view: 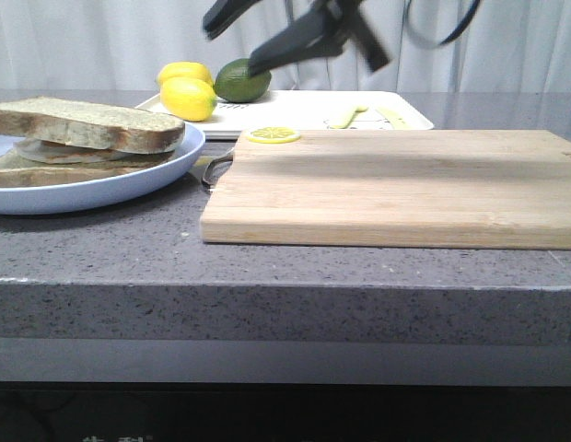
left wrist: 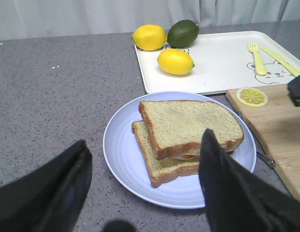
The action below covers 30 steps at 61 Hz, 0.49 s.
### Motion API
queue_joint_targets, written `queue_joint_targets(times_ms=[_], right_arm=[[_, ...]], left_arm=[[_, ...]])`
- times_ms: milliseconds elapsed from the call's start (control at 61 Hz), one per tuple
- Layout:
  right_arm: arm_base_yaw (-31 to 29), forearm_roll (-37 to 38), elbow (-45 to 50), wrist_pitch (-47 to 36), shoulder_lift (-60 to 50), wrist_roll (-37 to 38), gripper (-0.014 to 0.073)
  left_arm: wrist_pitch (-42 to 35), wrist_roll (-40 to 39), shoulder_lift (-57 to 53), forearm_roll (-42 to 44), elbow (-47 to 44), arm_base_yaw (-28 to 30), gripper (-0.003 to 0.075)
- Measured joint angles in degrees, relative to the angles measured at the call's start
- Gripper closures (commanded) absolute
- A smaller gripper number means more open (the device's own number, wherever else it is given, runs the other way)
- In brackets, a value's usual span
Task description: Place bread and move sandwich to tray
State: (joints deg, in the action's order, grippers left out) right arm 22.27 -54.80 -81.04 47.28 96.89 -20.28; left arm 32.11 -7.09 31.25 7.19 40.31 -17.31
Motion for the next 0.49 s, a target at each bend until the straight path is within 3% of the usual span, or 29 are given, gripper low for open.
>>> queue_joint_targets(times_ms=[262, 492], right_arm=[[0.0, 23.38, 6.33, 2.2, -21.62, 5.21, 0.0211], [0.0, 36.24, 17.98, 1.85, -41.98, 5.32, 0.0211]], left_arm=[[0.0, 0.0, 0.0, 0.0, 0.0, 0.0, 0.0248], [-1.21, 0.0, 0.0, 0.0, 0.0, 0.0, 0.0248]])
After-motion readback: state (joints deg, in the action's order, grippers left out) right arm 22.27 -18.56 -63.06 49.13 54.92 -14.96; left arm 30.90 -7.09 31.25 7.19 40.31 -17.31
